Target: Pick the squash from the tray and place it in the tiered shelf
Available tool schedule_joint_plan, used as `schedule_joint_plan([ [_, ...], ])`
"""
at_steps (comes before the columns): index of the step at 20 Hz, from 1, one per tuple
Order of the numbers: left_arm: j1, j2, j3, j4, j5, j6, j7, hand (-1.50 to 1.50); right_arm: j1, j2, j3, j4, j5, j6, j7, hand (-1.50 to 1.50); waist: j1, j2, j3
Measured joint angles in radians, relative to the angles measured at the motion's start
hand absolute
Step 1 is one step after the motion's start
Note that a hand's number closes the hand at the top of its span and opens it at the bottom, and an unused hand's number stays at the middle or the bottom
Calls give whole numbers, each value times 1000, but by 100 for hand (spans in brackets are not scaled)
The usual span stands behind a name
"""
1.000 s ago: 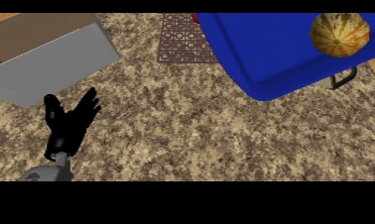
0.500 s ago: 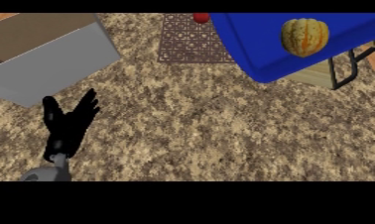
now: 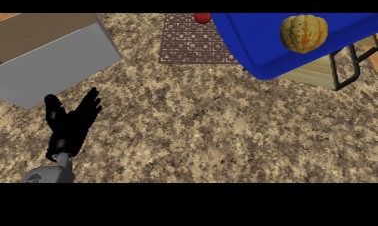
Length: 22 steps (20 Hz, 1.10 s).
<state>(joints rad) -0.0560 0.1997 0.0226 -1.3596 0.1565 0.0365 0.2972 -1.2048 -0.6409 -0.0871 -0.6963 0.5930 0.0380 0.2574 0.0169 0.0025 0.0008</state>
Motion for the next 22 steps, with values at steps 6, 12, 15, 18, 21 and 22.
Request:
schedule_joint_plan([
  [6, 14, 9, 13, 3, 1, -14, -8, 0, -25, 5, -60, 22, -21, -37, 35, -150, -1, 0, -1],
  [12, -6, 1, 14, 16, -7, -9, -4, 0, -33, 35, -169, 17, -109, -114, 52, -150, -6, 0, -1],
  [15, -12, -6, 12, 17, -11, -4, -1, 0, -49, 33, -226, 19, -163, -129, 50, -150, -5, 0, -1],
  [18, 8, -9, 7, -1, -16, -4, -2, 0, -57, 29, -285, 9, -222, -143, 54, -150, -5, -2, -1],
  [21, 2, -3, 19, 16, -8, -16, -8, 0, -58, 16, -334, 8, -257, -186, 48, -150, -6, 0, -1],
  [22, 10, -2, 17, 7, -9, -18, -5, 0, -61, 9, -343, 1, -260, -205, 61, -150, -6, -1, -1],
])
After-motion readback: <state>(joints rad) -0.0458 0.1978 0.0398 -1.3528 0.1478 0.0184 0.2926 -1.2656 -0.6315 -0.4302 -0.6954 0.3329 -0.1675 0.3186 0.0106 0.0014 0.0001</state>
